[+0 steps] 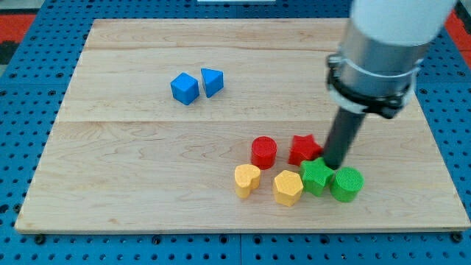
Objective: Push the red blocks vertically below the blue blocks
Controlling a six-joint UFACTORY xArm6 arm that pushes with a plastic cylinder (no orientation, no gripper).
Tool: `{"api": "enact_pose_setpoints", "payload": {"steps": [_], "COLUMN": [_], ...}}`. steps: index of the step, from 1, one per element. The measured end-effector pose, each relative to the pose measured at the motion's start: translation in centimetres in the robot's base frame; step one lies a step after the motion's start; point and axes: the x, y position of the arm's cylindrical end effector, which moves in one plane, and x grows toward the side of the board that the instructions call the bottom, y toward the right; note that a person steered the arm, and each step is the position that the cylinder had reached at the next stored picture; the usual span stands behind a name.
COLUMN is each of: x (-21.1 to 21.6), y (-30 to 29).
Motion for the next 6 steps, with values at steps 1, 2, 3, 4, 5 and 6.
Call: {"api": "enact_pose_setpoints", "payload": {"steps": [1, 2, 3, 4, 5, 6], "x": [-1.1, -2.9, -2.3, -3.3, -7.5, -9.1], "y": [-6.2, -12.7, -12.3, -5.5, -1.4, -2.3]}}
